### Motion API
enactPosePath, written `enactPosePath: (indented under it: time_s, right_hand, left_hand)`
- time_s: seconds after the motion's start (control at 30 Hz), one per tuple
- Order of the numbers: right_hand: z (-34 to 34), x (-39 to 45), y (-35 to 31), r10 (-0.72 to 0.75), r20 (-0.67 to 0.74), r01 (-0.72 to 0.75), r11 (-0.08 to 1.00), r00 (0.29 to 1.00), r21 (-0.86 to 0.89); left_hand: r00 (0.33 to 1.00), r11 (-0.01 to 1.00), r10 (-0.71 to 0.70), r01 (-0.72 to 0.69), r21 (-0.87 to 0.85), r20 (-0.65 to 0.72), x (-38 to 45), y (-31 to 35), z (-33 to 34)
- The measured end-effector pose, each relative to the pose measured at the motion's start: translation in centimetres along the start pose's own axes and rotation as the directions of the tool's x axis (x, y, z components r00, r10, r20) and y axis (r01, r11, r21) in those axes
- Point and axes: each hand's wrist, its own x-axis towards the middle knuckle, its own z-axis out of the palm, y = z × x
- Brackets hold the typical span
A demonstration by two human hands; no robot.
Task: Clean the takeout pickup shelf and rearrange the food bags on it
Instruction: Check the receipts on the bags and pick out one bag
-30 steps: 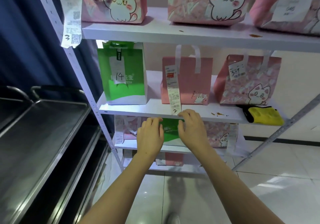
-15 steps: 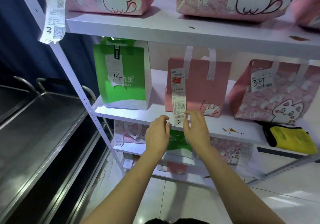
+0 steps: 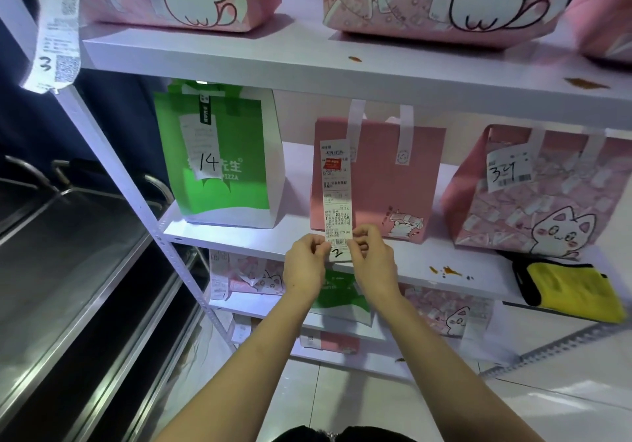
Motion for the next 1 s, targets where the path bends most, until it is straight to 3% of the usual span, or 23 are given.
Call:
enactPosePath:
  time_s: [0.37,0.5,0.7,0.83,1.0]
  right_hand:
    - [-0.2,-1.2,-1.0,-0.029,0.002,0.029,0.999,1.0,0.042]
    - [0.1,-1.0,-1.1,-0.113,-0.055,0.112,0.993,0.992,-0.029]
    - [1.6,-0.2,-3.3,-0.251,-0.076,0.251,0.968,0.965,0.001]
    - [4.3,0.8,-5.6,-0.323,-0.095,0.325,0.946,0.942,0.009]
    - [8.2,1.5,-9.3,-0.442,-0.086,0.443,0.897,0.893,-0.01]
  left_hand:
    - [1.0,1.0,0.0,0.001,-0.011,0.025,-0.4,-0.4,-0.9]
    - [0.999,1.0,0.023,-0.023,-0.003,0.039,-0.6,-0.3,-1.7]
    - [0.999,0.995,0.047,-0.048,-0.083,-0.011,0.0,0.1,-4.6]
    - [0.989,0.985,0.139,-0.132,0.11,-0.057,1.6,0.0,-8.2]
    - [0.942,0.948,0.28,-0.241,0.208,-0.184,3.9,-1.1,-12.9]
